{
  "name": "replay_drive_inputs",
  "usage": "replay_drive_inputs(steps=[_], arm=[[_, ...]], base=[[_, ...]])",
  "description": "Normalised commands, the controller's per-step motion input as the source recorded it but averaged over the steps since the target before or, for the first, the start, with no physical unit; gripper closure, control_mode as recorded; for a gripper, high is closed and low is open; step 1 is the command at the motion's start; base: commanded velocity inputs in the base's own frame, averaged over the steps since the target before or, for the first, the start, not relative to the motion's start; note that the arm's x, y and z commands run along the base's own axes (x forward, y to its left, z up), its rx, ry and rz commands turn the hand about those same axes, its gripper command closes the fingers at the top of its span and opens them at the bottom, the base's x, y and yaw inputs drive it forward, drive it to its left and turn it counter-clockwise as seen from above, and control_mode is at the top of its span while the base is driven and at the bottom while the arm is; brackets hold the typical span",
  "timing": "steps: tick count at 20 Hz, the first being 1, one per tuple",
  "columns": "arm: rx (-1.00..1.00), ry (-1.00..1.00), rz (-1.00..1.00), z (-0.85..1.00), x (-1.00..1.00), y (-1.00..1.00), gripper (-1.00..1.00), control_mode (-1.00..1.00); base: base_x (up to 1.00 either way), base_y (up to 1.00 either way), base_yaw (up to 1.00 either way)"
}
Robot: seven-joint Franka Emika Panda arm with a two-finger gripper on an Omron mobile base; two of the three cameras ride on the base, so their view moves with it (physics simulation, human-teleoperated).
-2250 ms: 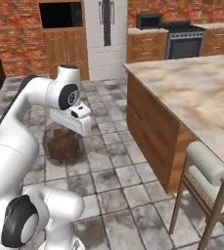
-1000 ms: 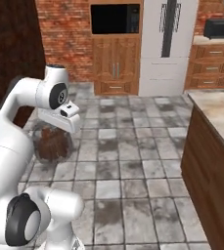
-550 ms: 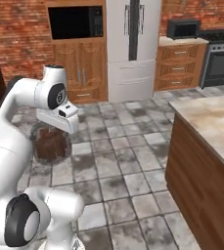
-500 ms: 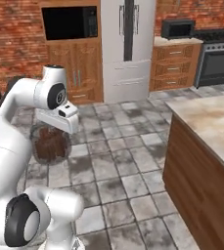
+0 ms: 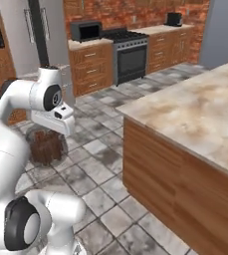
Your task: Pick the jar and jar from the dining table and place them in the open cabinet. Close the cabinet after placing the objects.
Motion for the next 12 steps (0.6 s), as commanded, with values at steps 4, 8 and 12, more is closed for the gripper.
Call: replay_drive_inputs(steps=[4,8,12], arm=[[0.00,0.00,0.00,0.00,0.00,0.00,1.00,1.00],[0.00,0.00,0.00,0.00,0.00,0.00,1.00,1.00],[0.00,0.00,0.00,0.00,0.00,0.00,1.00,1.00]], base=[[0.52,0.62,-0.76],[0.84,1.00,-0.49],[1.00,1.00,-0.26]])
